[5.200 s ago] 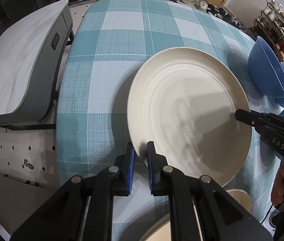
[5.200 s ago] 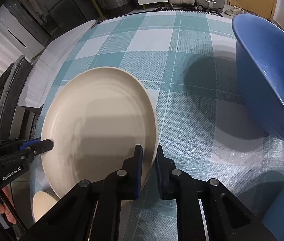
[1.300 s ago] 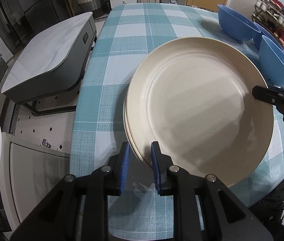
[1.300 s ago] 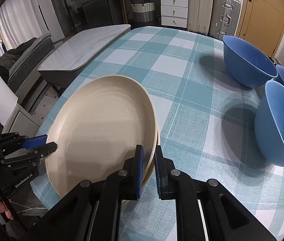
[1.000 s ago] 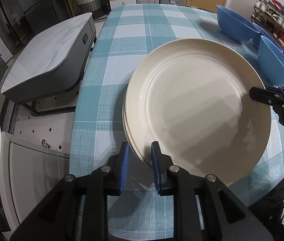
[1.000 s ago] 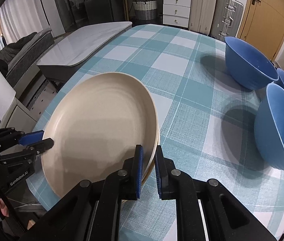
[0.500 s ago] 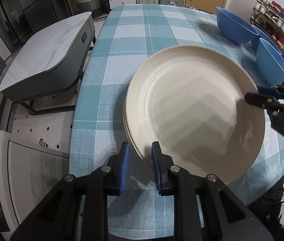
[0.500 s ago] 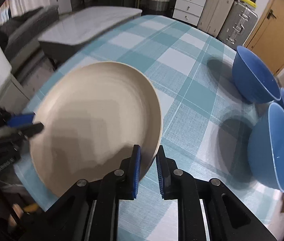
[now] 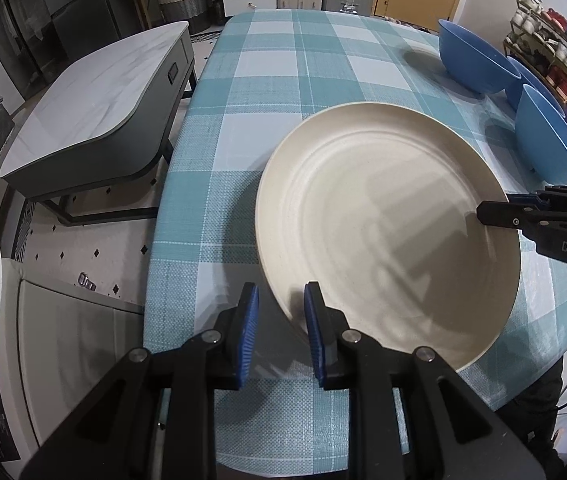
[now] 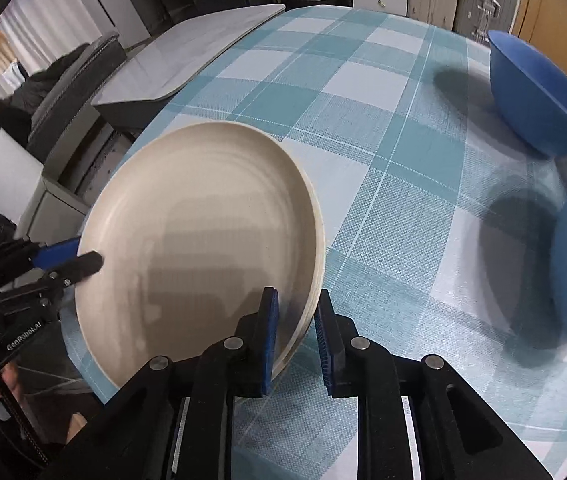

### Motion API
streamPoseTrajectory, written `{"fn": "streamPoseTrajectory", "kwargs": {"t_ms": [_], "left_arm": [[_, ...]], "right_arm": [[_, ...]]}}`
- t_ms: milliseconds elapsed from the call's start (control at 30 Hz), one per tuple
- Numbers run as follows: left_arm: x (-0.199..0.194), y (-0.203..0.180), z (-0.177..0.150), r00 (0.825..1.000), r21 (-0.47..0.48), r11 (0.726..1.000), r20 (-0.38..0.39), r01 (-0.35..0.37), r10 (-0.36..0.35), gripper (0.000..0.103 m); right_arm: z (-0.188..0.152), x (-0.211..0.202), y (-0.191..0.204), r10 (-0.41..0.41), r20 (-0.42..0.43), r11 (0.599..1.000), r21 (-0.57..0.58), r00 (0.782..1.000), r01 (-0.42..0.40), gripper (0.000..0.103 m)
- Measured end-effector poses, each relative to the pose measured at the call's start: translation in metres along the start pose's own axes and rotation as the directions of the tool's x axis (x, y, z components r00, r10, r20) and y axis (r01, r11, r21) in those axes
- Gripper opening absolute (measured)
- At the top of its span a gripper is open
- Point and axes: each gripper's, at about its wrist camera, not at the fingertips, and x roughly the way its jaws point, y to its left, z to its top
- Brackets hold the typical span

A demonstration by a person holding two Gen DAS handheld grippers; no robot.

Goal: Organize plates and bowls
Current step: 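Open both tools to release the stacked cream plate, then raise both tools away from the plate stack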

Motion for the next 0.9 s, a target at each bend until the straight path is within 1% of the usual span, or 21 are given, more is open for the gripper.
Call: {"fn": "streamPoseTrajectory", "kwargs": {"t_ms": [100, 167, 233, 300, 367, 400, 433, 500, 533, 567, 633, 733, 767, 800, 833, 867, 900], "left_arm": [[-0.003, 0.000, -0.001, 1.000, -0.006, 1.000, 0.012, -0.008, 0.008, 0.022], [-0.006, 0.002, -0.002, 0.999, -0.021, 0.999, 0.033, -0.027, 0.028, 0.022], [-0.011, 0.002, -0.004, 0.998, -0.026, 0.999, 0.054, -0.036, 0.037, 0.023], [-0.018, 0.001, -0.004, 0.994, -0.027, 0.998, 0.088, -0.064, 0.066, 0.023], [-0.024, 0.002, -0.003, 0.991, -0.033, 0.997, 0.111, -0.070, 0.073, 0.023], [-0.026, 0.002, -0.002, 0.990, -0.039, 0.997, 0.120, -0.069, 0.074, 0.025], [-0.029, 0.002, -0.001, 0.989, -0.046, 0.997, 0.127, -0.066, 0.071, 0.033], [-0.036, 0.002, 0.000, 0.985, -0.061, 0.996, 0.152, -0.067, 0.076, 0.044], [-0.039, 0.001, 0.000, 0.983, -0.067, 0.995, 0.166, -0.068, 0.078, 0.044], [-0.043, -0.001, 0.001, 0.980, -0.072, 0.995, 0.181, -0.069, 0.081, 0.044], [-0.049, -0.008, 0.003, 0.977, -0.072, 0.996, 0.200, -0.056, 0.069, 0.045], [-0.052, -0.019, 0.007, 0.979, -0.074, 0.997, 0.200, -0.018, 0.033, 0.048], [-0.052, -0.023, 0.009, 0.981, -0.074, 0.997, 0.194, -0.008, 0.022, 0.048], [-0.052, -0.027, 0.010, 0.982, -0.078, 0.997, 0.189, 0.002, 0.013, 0.051], [-0.052, -0.031, 0.011, 0.983, -0.083, 0.997, 0.186, 0.013, 0.003, 0.053], [-0.053, -0.035, 0.012, 0.982, -0.083, 0.996, 0.191, 0.021, -0.005, 0.055], [-0.055, -0.039, 0.013, 0.979, -0.081, 0.996, 0.201, 0.027, -0.010, 0.060]], "right_arm": [[0.002, 0.002, -0.007, 0.050, -0.011, 0.998, 0.037, 0.999, -0.050, 0.019], [0.002, 0.001, -0.007, 0.046, -0.004, 0.998, 0.039, 0.999, -0.046, 0.019], [0.000, -0.006, -0.006, 0.022, 0.039, 0.999, 0.037, 0.999, -0.024, 0.019], [-0.002, -0.018, -0.007, 0.046, 0.097, 0.998, 0.046, 0.994, -0.050, 0.020], [-0.004, -0.030, -0.009, 0.058, 0.149, 0.996, 0.061, 0.987, -0.067, 0.026], [-0.005, -0.038, -0.008, 0.046, 0.172, 0.997, 0.056, 0.984, -0.057, 0.033], [-0.007, -0.044, -0.006, 0.024, 0.199, 0.998, 0.045, 0.980, -0.034, 0.038], [-0.009, -0.057, -0.001, -0.017, 0.251, 1.000, 0.021, 0.968, 0.012, 0.041], [-0.011, -0.063, 0.001, -0.030, 0.273, 1.000, 0.012, 0.962, 0.028, 0.044], [-0.012, -0.068, 0.002, -0.033, 0.286, 0.999, 0.007, 0.958, 0.033, 0.048], [-0.015, -0.078, 0.003, -0.042, 0.320, 0.999, 0.006, 0.946, 0.042, 0.051], [-0.020, -0.088, -0.001, -0.041, 0.343, 0.999, 0.028, 0.939, 0.033, 0.054], [-0.022, -0.091, -0.002, -0.045, 0.350, 0.999, 0.034, 0.936, 0.036, 0.058], [-0.025, -0.093, -0.003, -0.060, 0.356, 0.998, 0.040, 0.932, 0.049, 0.061], [-0.028, -0.096, -0.004, -0.084, 0.360, 0.996, 0.048, 0.929, 0.071, 0.069], [-0.031, -0.101, -0.005, -0.116, 0.372, 0.993, 0.059, 0.921, 0.101, 0.075], [-0.035, -0.105, -0.005, -0.124, 0.388, 0.992, 0.060, 0.913, 0.110, 0.077]]}}
